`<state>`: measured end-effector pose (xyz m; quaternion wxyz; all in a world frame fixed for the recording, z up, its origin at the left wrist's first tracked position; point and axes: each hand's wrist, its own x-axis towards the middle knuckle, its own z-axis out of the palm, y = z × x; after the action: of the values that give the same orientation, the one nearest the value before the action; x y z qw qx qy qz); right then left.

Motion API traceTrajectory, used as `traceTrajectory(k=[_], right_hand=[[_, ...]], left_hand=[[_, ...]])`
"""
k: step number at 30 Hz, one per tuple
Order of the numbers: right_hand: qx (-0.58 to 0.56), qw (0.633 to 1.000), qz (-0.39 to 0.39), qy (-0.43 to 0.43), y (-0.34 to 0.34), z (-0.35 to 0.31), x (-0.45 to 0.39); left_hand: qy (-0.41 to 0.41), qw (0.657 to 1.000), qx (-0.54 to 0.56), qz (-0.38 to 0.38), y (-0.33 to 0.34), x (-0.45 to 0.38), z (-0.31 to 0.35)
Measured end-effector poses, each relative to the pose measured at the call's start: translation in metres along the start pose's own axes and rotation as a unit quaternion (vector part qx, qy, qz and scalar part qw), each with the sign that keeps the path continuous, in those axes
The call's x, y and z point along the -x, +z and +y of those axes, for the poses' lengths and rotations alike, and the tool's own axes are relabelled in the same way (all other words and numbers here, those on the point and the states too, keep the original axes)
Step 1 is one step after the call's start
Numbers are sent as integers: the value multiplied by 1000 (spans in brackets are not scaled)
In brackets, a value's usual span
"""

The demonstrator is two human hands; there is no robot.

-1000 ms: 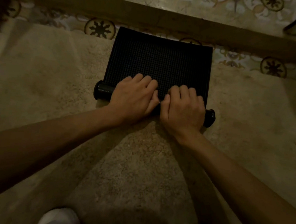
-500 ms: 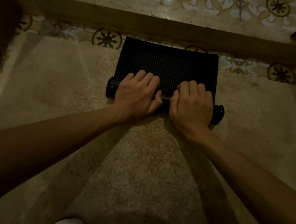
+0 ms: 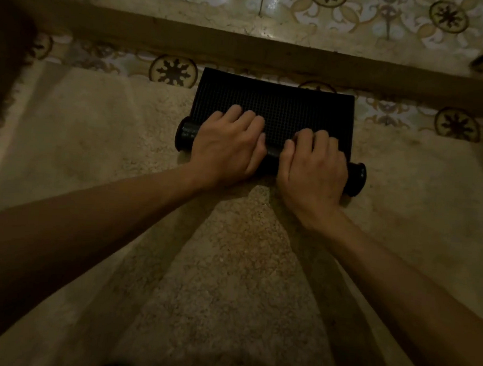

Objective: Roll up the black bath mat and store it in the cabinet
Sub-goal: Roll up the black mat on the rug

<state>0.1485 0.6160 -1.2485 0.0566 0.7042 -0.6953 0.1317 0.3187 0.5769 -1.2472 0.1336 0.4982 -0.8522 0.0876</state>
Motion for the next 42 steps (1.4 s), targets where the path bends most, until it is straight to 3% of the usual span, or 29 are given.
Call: traceTrajectory(k=[7, 13, 25, 32, 39, 42], right_hand=[[-46, 998, -45, -10, 4, 9, -44], [19, 1000, 18, -15, 0, 5, -24], [7, 999, 32, -33, 17, 17, -64], [-19, 1000, -13, -21, 8, 17, -58], [-17, 998, -48, -28, 4, 17, -62], [-9, 1000, -12, -26, 5, 19, -54]], left_hand=[[-74, 997, 8, 38, 6, -1, 9], [34, 999, -4, 41, 12, -3, -7], [-12, 998, -55, 24, 16, -25, -10], [31, 999, -8, -13, 7, -40, -15], [-5, 1000, 3, -13, 3, -35, -8], [-4, 999, -39, 11, 8, -23, 0]])
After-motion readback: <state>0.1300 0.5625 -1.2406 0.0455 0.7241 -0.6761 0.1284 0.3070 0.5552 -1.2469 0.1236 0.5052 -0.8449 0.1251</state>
